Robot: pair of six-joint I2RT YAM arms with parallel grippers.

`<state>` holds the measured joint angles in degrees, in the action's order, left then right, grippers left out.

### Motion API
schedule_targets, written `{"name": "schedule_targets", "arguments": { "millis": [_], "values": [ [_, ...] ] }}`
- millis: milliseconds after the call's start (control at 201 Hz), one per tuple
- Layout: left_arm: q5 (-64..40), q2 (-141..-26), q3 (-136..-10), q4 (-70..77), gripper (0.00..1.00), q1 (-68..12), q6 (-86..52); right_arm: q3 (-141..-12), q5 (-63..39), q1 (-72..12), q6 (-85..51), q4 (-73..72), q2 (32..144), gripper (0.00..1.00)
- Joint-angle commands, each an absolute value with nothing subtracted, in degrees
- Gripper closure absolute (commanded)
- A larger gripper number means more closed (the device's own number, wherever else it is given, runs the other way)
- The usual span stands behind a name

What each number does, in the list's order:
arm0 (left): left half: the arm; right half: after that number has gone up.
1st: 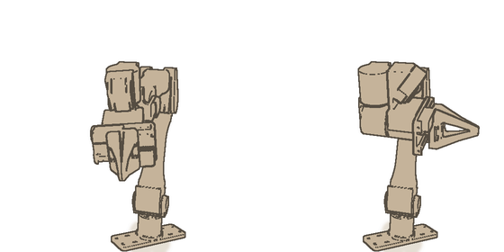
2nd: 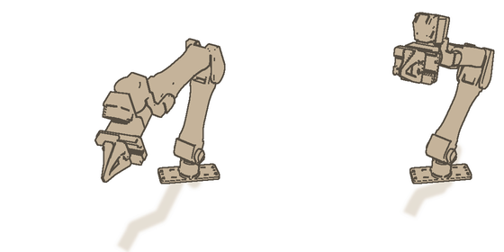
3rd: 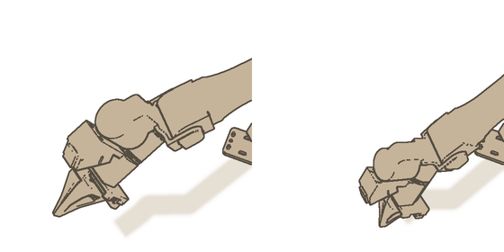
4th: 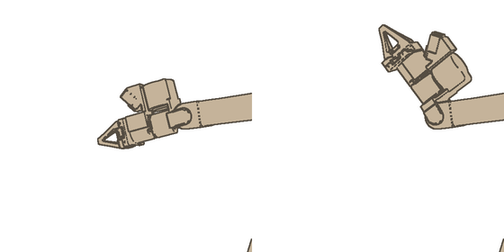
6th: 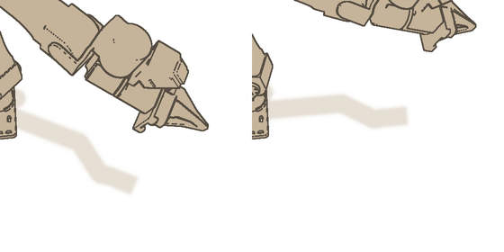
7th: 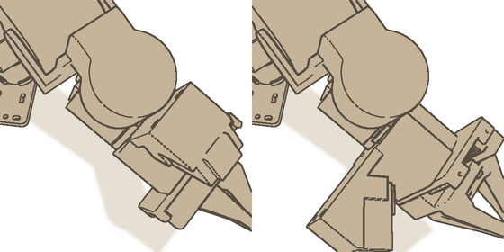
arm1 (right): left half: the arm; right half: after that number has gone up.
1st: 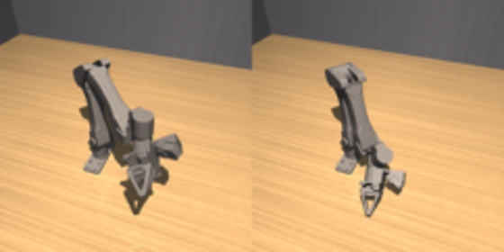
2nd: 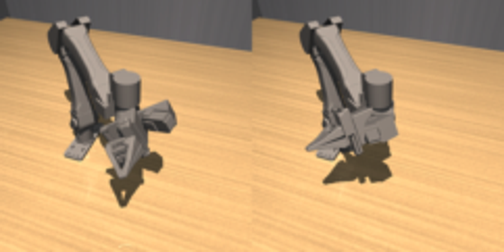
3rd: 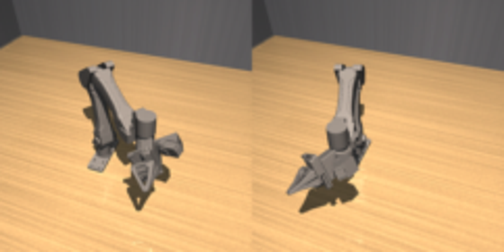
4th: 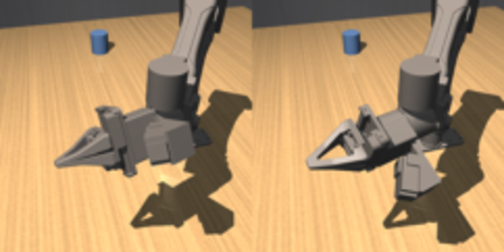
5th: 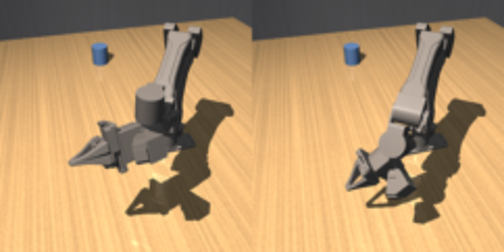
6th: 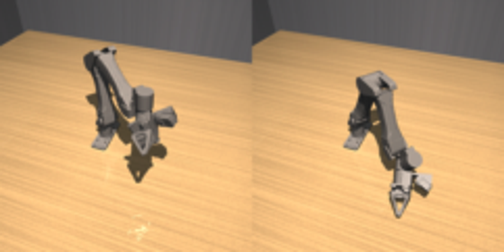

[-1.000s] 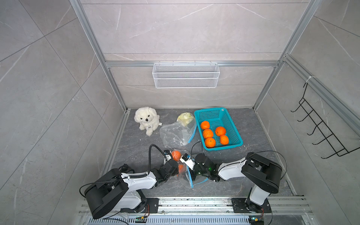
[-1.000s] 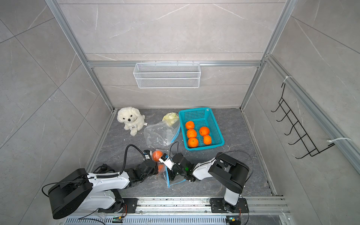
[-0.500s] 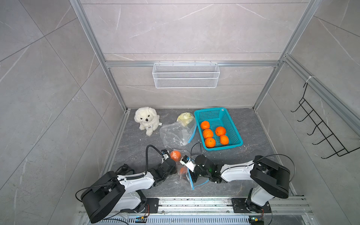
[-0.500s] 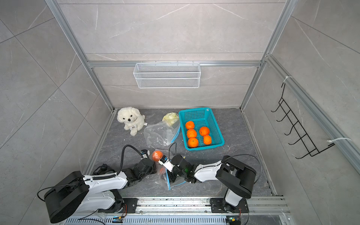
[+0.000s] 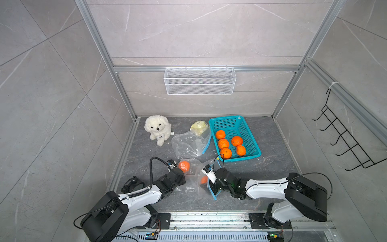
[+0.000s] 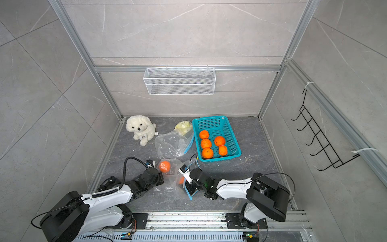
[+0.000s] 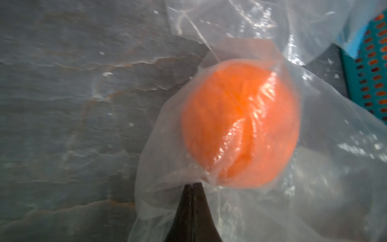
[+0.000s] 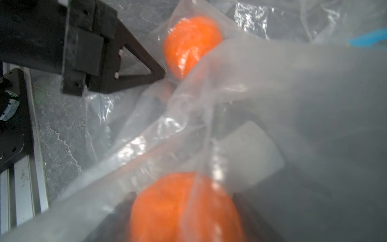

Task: Open the zip-top bag and take out the orange
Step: Pick up the orange from the zipper food storage bag.

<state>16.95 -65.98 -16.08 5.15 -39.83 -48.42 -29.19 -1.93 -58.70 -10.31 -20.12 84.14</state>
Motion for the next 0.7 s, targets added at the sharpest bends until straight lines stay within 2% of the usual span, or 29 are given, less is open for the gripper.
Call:
{"name": "schedule_targets", "arguments": {
  "millis": [0, 209, 309, 498, 692],
  "values": [
    [21.75, -66.03, -15.73, 0.71, 1.0, -38.94, -46.92, -28.2, -1.1, -58.4, -11.27, -15.69, 83.85, 0.24],
    [19.69, -66.31, -16.13, 1.87, 1.0, -38.94, -46.44, -30.06, -2.15, -58.36, -11.78, -14.76, 86.44, 0.32],
    [21.48, -64.8, -17.2, -1.75, 1.0, -37.99, -46.06, -27.95, 0.28, -58.01, -14.03, -13.23, 80.26, 0.33],
    [17.78, -61.03, -16.78, -2.86, 1.0, -31.98, -44.25, -25.33, 1.69, -54.09, -19.0, -5.19, 64.65, 0.37],
    [15.44, -57.27, -16.61, -3.6, 1.0, -31.24, -43.99, -29.0, 2.79, -50.37, -19.68, 3.51, 58.32, 0.42]
  ]
}}
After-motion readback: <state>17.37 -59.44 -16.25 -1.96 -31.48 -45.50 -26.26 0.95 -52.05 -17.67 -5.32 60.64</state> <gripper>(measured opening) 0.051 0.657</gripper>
